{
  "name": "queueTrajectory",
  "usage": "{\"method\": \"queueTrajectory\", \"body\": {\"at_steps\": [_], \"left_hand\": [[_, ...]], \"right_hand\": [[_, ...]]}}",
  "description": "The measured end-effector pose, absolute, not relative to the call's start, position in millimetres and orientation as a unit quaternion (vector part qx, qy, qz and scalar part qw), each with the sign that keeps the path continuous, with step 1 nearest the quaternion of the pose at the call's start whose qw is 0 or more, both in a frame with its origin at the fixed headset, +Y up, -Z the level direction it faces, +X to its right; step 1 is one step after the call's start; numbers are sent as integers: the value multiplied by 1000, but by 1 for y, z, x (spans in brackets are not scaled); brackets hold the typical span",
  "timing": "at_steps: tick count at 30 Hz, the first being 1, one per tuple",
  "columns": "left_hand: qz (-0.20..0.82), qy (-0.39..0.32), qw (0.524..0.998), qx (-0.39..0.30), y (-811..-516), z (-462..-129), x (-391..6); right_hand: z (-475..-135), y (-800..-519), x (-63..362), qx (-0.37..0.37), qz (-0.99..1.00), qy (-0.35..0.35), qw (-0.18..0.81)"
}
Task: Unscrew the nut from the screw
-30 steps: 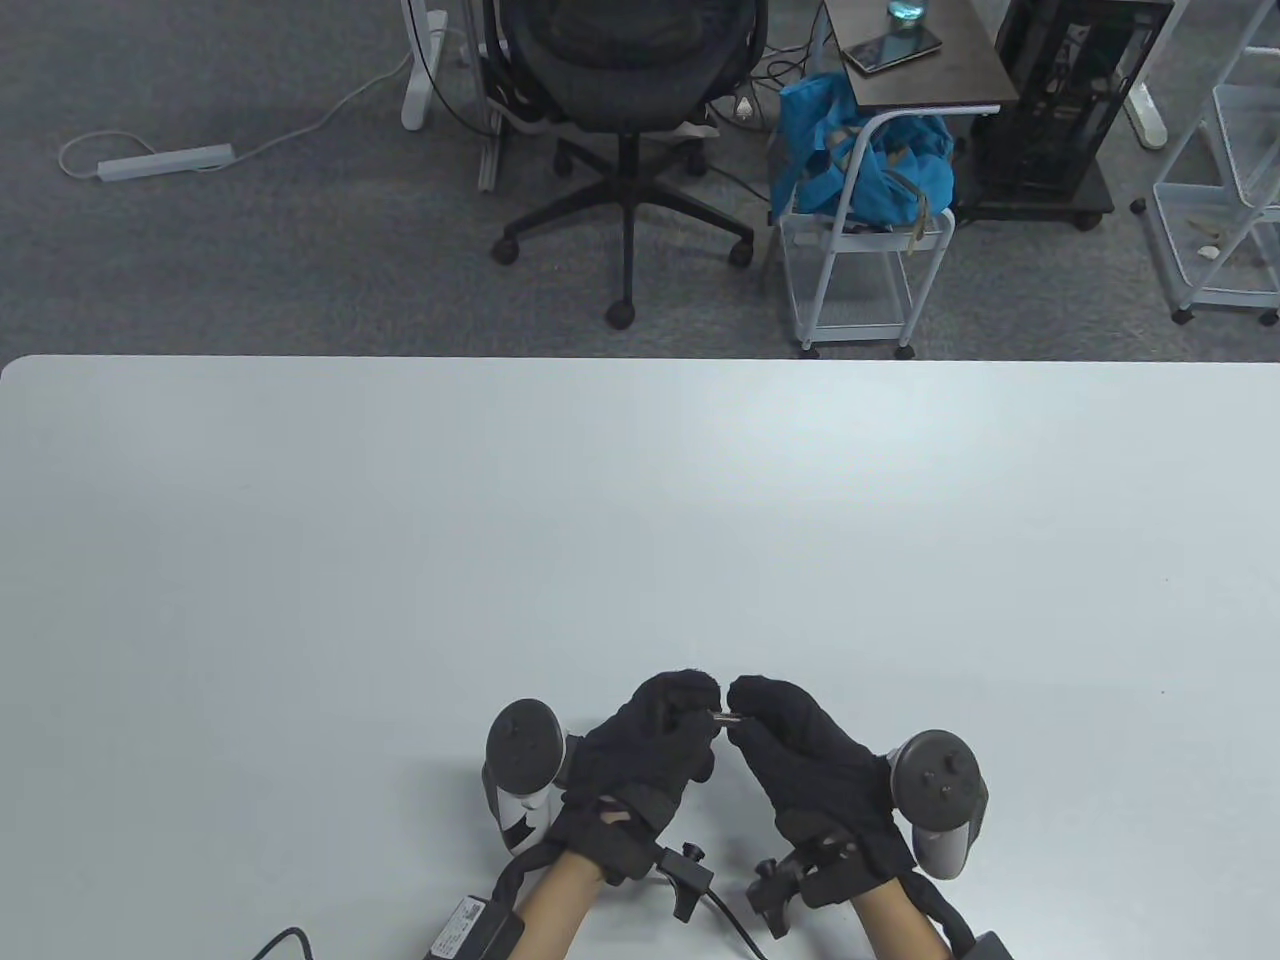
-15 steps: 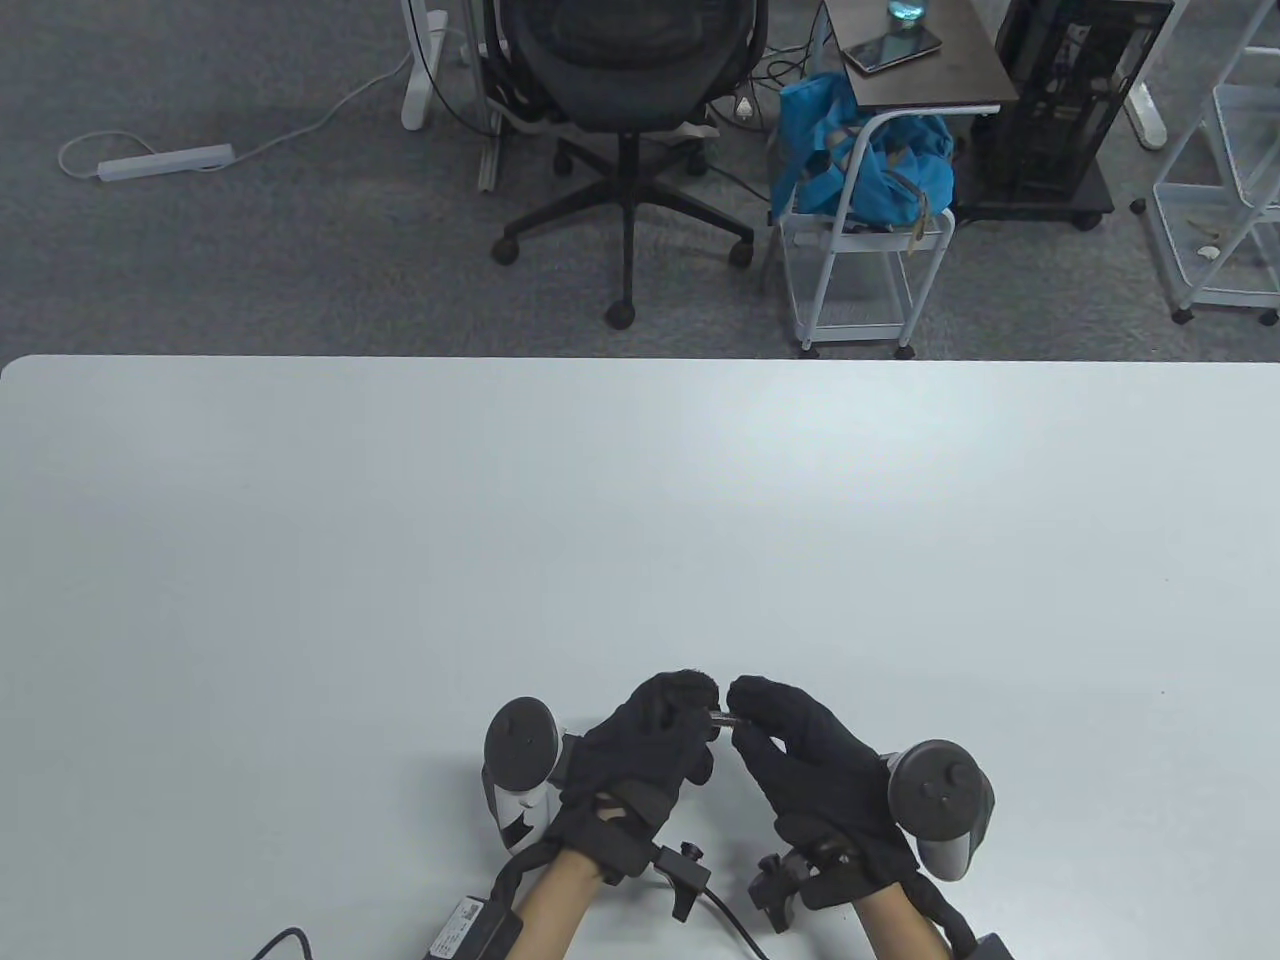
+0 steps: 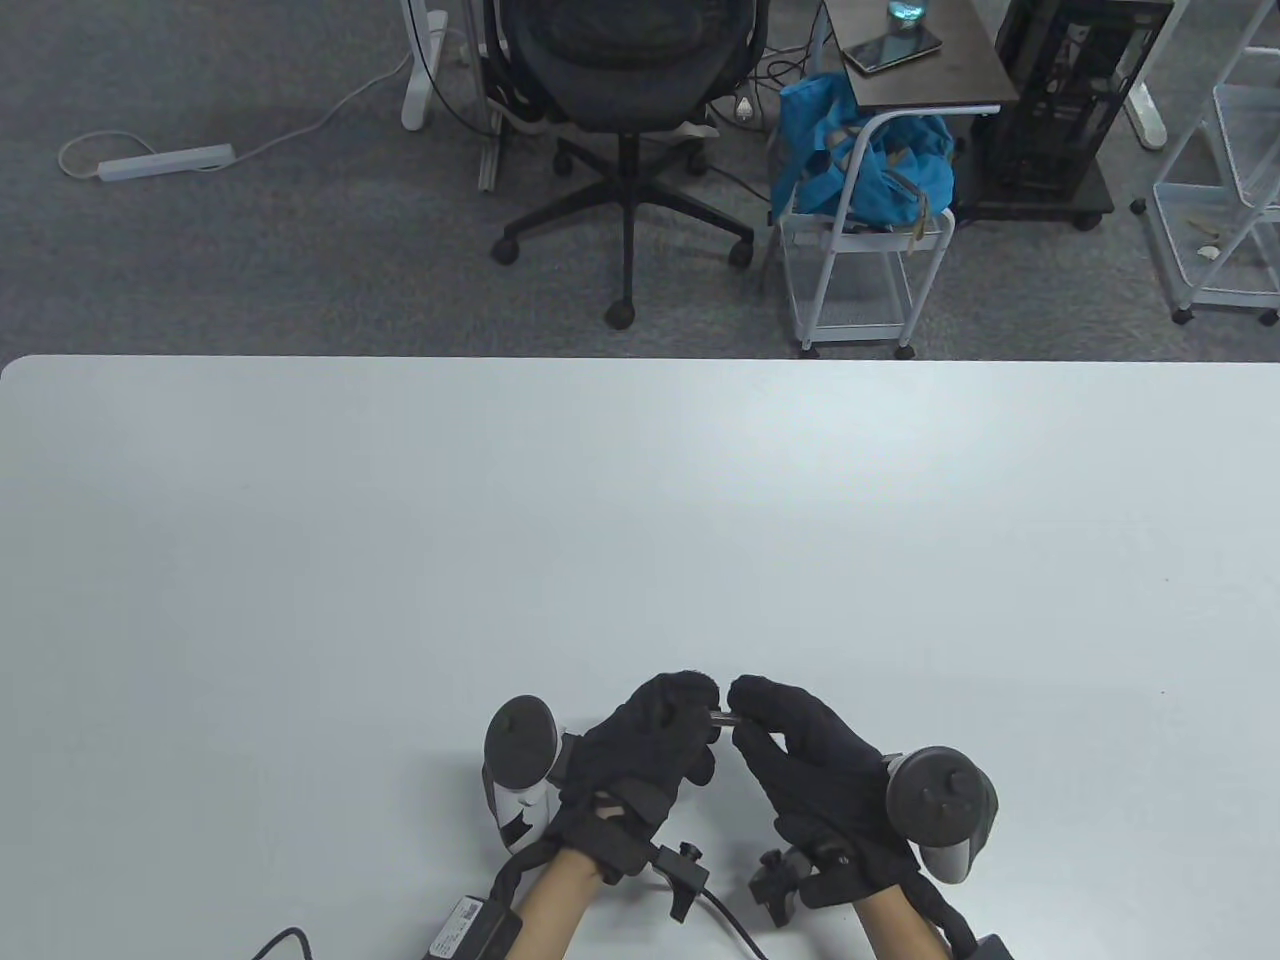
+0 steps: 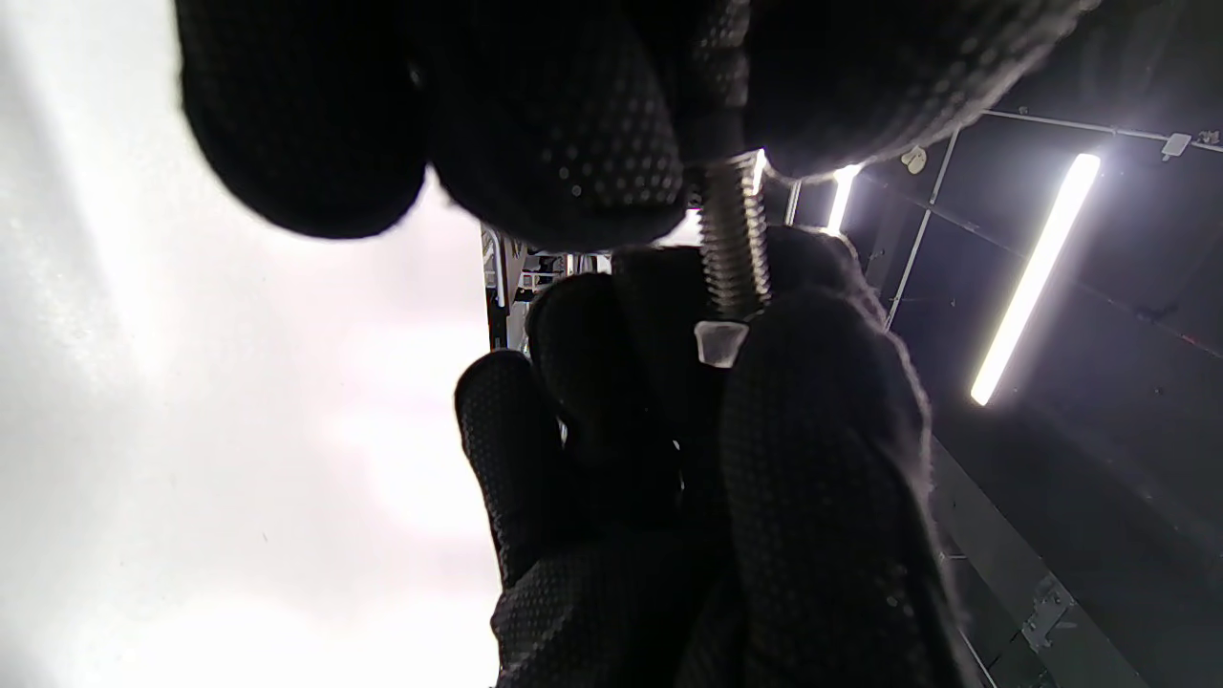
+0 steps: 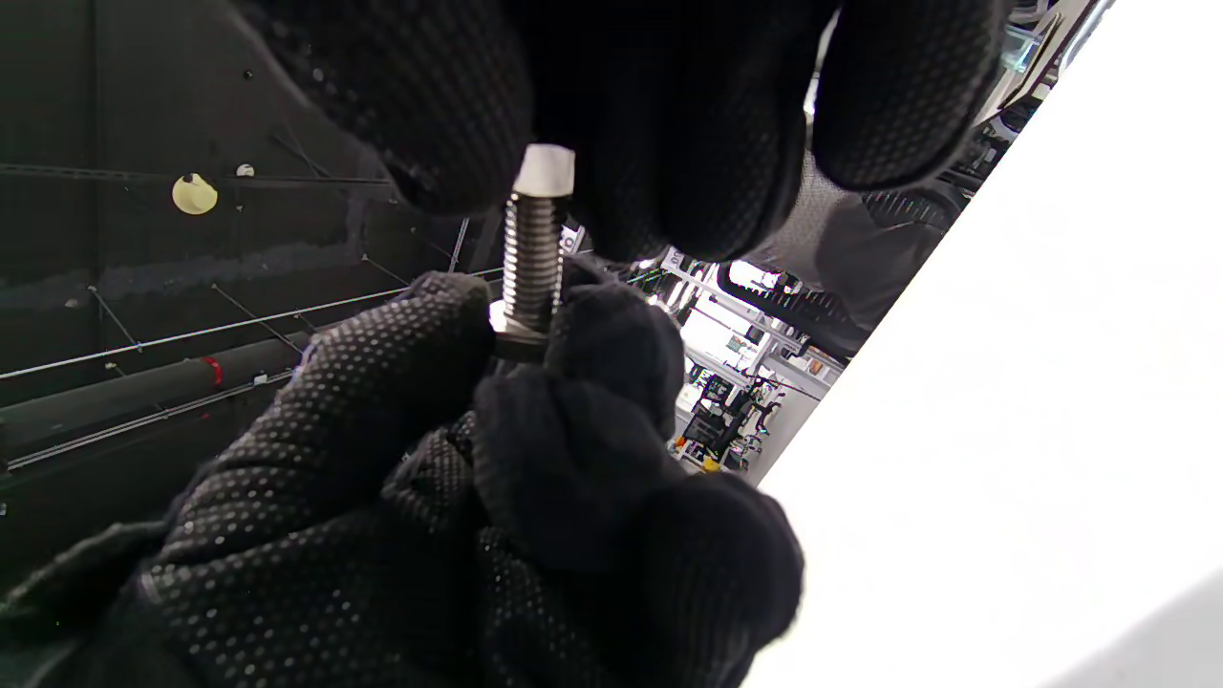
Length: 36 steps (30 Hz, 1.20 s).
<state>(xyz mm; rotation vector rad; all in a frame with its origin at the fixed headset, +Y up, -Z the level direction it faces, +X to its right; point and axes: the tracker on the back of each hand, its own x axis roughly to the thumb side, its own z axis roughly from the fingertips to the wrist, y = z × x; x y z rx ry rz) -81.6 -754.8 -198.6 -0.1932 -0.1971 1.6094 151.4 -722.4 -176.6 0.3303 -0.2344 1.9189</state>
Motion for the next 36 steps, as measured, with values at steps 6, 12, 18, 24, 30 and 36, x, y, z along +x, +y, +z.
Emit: {"method": "queueTrajectory", "body": {"at_steps": [6, 12, 18, 24, 30, 36], "left_hand": [[722, -85, 681, -89, -755, -199, -81], [731, -77, 672, -92, -756, -200, -84], [735, -70, 671, -75, -755, -200, -86], [745, -56, 662, -57, -754, -201, -89], [745, -54, 663, -52, -754, -201, -91], [742, -58, 666, -47, -754, -203, -93]], "right_hand": [[-176, -719, 152, 151, 817, -110, 546], [-176, -718, 159, 132, 807, -123, 562], [-182, -703, 175, 73, 846, -146, 507], [-224, -694, 176, 34, 963, -74, 257], [-273, -731, 177, 14, 987, -22, 159], [-306, -761, 177, 4, 997, -5, 74]]}}
